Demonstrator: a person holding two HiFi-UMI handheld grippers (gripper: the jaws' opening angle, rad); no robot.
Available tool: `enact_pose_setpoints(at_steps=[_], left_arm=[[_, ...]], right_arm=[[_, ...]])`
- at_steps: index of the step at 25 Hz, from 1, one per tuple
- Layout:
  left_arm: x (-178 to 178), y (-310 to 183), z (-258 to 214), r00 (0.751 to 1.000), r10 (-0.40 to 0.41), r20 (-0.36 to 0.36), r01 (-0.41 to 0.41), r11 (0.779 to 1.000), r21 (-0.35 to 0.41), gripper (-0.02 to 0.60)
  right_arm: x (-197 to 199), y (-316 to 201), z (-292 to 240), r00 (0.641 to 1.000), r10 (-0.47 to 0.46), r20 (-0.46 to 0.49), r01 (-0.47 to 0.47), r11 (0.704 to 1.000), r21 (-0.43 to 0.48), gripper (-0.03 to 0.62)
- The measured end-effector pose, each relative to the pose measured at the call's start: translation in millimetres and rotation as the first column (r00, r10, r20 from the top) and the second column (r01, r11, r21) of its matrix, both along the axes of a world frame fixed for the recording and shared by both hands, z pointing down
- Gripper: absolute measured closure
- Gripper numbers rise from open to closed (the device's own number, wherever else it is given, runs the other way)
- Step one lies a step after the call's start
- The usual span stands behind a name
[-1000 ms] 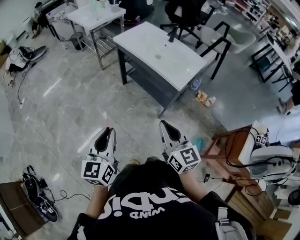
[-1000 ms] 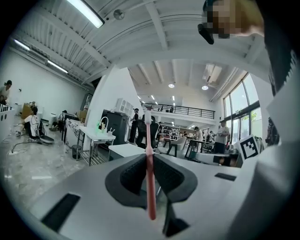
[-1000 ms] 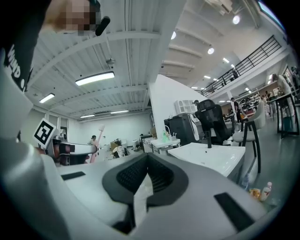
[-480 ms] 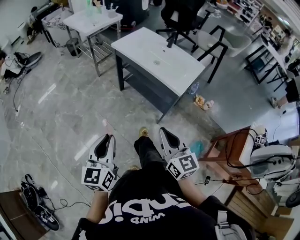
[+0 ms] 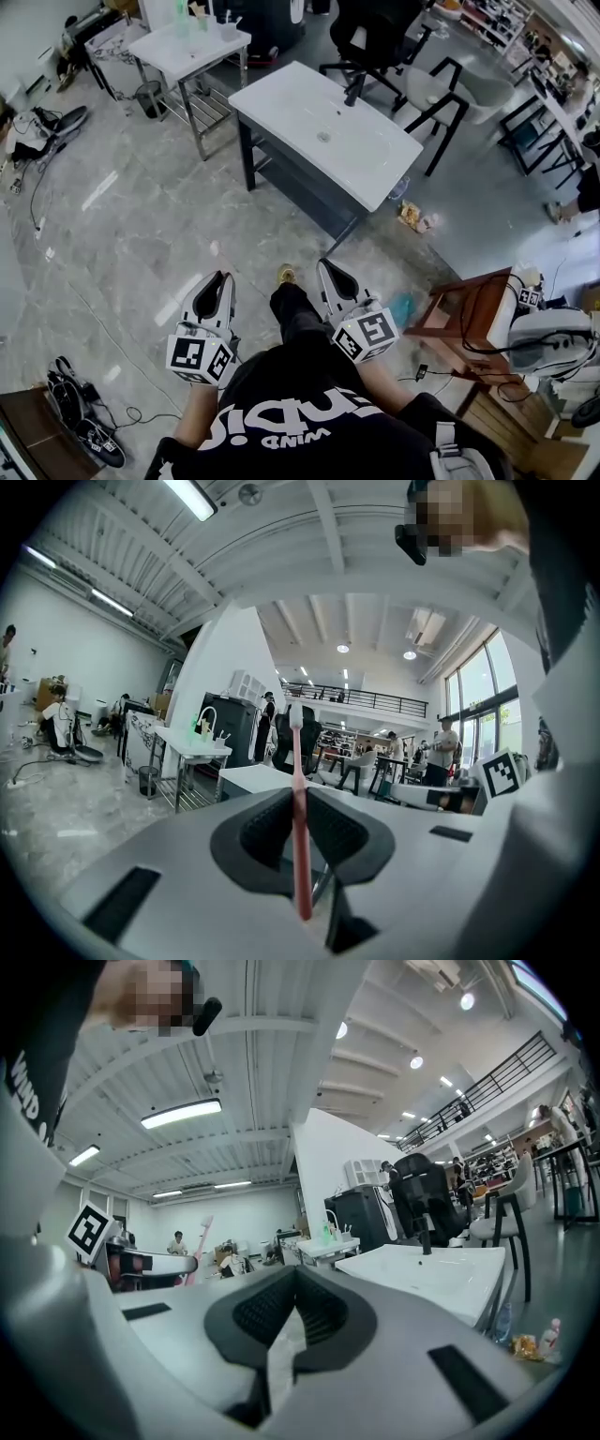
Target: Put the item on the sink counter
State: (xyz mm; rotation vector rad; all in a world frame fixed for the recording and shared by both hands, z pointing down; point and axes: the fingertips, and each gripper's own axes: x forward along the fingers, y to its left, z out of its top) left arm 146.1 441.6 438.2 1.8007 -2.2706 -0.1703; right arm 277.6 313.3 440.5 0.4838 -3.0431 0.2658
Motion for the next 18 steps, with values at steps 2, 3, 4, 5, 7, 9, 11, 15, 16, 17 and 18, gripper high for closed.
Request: enact_pose_setpoints(at_steps=[2, 3, 4, 5, 7, 9, 11, 15, 16, 17, 18], left_arm=[[-9, -12, 0, 1.0, 0.004, 0.002, -0.004, 1.0, 0.0, 0.518], [-14, -18, 0, 1.0, 0.007, 0.002, -0.007, 1.0, 0.0, 0.517], [-20, -23, 0, 1.0, 0.01, 0.0, -0.01, 1.0, 0.0, 0.518], [-25, -29, 1, 1.0, 0.012, -0.002, -0.012, 1.0, -0.002, 0.518], [-37, -43, 2, 1.0, 0.015, -0.007, -0.015, 1.0, -0.005, 0.518], [-49, -59, 3, 1.0, 0.02, -0.012, -0.02, 1.0, -0.009, 0.518], [-63, -76, 2, 1.0, 0.021, -0.016, -0.021, 1.0, -0.012, 0.518], [-89, -118, -1, 0.999, 0.027, -0.025, -0.028, 1.0, -0.011, 0.518], [-95, -129, -3, 0.999, 0.027, -0.028, -0.027, 1.0, -0.01, 0.518], [-101, -140, -4, 0.999, 0.026, -0.031, -0.026, 1.0, -0.01, 0.518], [-107, -151, -5, 0.999, 0.024, -0.032, -0.025, 1.0, -0.01, 0.518]], right_arm=[[-10, -10, 3, 1.0, -0.004, -0.002, 0.004, 1.0, -0.012, 0.579], [-16, -15, 4, 1.0, -0.006, -0.004, 0.006, 1.0, -0.014, 0.579], [-22, -20, 4, 1.0, -0.008, -0.004, 0.008, 1.0, -0.014, 0.579], [-28, -26, 3, 1.0, -0.008, -0.003, 0.008, 1.0, -0.013, 0.579], [-40, -40, 0, 1.0, -0.005, 0.003, 0.005, 1.0, -0.014, 0.579], [-50, -55, -3, 1.0, 0.0, 0.005, 0.0, 1.0, -0.016, 0.579], [-61, -72, -3, 1.0, 0.002, 0.0, -0.002, 1.0, -0.025, 0.579], [-87, -108, -5, 1.0, -0.013, -0.009, 0.013, 1.0, -0.026, 0.579], [-92, -118, -6, 1.0, -0.018, -0.012, 0.018, 0.999, -0.027, 0.579], [-98, -129, -6, 1.0, -0.022, -0.016, 0.022, 0.999, -0.029, 0.579], [-104, -139, -7, 1.0, -0.025, -0.018, 0.024, 0.999, -0.03, 0.579]])
